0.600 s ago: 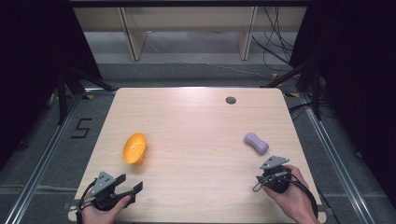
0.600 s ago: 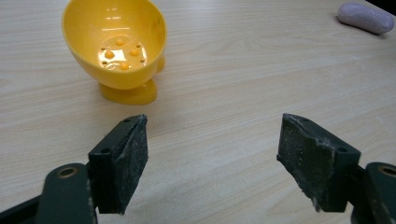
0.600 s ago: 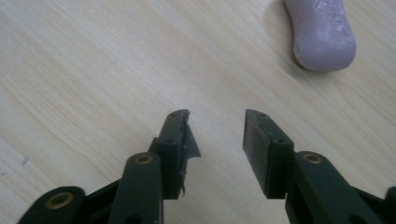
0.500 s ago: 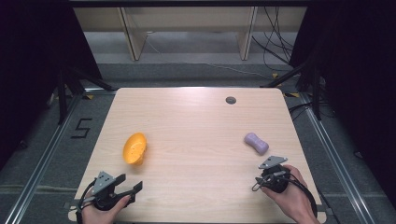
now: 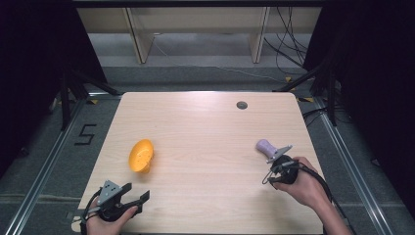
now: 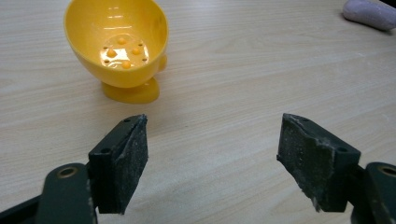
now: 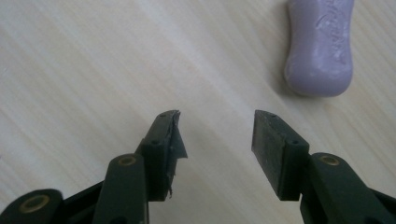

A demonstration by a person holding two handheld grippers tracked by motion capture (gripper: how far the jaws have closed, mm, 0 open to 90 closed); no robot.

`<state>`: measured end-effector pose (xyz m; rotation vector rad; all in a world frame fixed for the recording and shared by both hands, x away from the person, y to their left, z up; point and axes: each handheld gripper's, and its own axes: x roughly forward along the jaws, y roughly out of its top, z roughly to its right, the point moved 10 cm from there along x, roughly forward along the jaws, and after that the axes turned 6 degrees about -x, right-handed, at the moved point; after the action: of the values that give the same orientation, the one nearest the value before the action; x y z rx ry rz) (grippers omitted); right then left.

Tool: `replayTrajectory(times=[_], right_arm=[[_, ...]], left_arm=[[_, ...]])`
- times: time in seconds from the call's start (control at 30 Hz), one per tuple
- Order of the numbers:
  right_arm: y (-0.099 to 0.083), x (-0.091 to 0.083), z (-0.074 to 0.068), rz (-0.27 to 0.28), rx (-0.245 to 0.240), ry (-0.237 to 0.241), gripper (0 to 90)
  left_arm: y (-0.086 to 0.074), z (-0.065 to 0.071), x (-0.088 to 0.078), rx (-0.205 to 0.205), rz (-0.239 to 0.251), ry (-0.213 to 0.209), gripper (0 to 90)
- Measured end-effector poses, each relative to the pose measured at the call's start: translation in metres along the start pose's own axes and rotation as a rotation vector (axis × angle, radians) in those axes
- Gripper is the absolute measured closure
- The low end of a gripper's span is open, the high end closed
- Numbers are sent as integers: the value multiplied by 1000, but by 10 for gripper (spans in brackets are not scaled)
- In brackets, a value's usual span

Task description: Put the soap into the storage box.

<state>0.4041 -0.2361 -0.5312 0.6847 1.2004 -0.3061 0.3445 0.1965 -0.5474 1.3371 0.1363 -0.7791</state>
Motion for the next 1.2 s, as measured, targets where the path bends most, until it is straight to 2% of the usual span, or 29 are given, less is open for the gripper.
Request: replayTrajectory(times=[0.07,0.27,0.4,0.47,0.6,0.9,1.03,1.2], right_arm=[[5,0,8,-10,-2,12,513],[19,0,29,-26,8,-6,517],[31,3,44,-33,3,-15,516],[34,6,49,-41,3,-13,516],[42,11,60,-53,1,-18,507],[55,27,75,-59,5,-7,479],[57,34,78,-72,-1,-1,453],[58,41,83,-104,9,14,446]], left_arm=[[0,3,0,-9,4,-8,237],[-1,4,0,-4,-2,-13,236],[-1,4,0,-22,3,-18,232],[-2,2,-1,-9,-3,-12,231],[-1,2,0,-10,3,-21,231],[-2,4,0,-3,-1,-24,230],[-3,2,0,-5,-11,-16,229],[-2,3,0,1,-4,-26,228]])
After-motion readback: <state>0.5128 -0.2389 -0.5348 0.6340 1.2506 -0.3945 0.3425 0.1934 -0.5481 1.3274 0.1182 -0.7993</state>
